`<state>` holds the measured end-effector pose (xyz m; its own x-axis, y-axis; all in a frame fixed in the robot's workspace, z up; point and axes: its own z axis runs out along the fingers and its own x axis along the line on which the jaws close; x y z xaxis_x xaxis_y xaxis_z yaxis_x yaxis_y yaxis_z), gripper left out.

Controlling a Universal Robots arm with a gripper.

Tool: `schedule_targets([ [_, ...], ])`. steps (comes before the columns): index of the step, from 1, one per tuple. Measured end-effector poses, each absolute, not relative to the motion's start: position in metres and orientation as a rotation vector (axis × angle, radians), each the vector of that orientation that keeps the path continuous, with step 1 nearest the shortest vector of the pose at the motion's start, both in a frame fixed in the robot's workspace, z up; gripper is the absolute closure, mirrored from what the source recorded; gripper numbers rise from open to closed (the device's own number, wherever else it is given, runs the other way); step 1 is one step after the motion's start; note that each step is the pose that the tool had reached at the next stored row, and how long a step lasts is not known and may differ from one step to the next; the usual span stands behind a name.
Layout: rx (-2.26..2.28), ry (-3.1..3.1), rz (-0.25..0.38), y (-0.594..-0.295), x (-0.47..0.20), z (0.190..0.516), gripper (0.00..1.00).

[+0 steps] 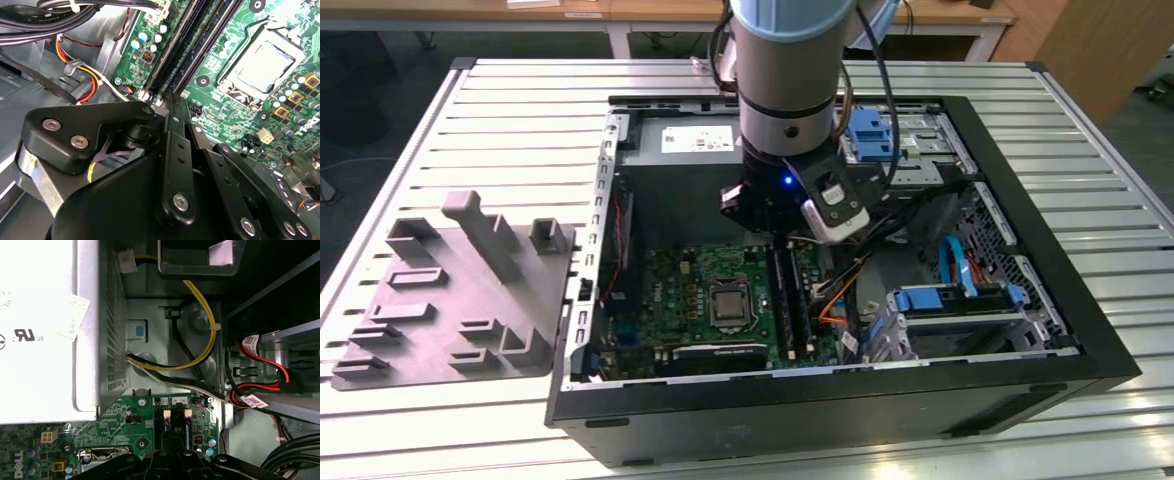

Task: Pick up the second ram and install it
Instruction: 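Press down the second ram until it locks into place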

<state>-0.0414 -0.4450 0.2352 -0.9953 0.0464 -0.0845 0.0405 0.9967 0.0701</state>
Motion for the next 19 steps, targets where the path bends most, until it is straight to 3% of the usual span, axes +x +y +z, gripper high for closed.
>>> schedule_targets([
  [19, 0.067, 3.053, 0.104, -0.482, -0.041, 0.235, 0.9],
])
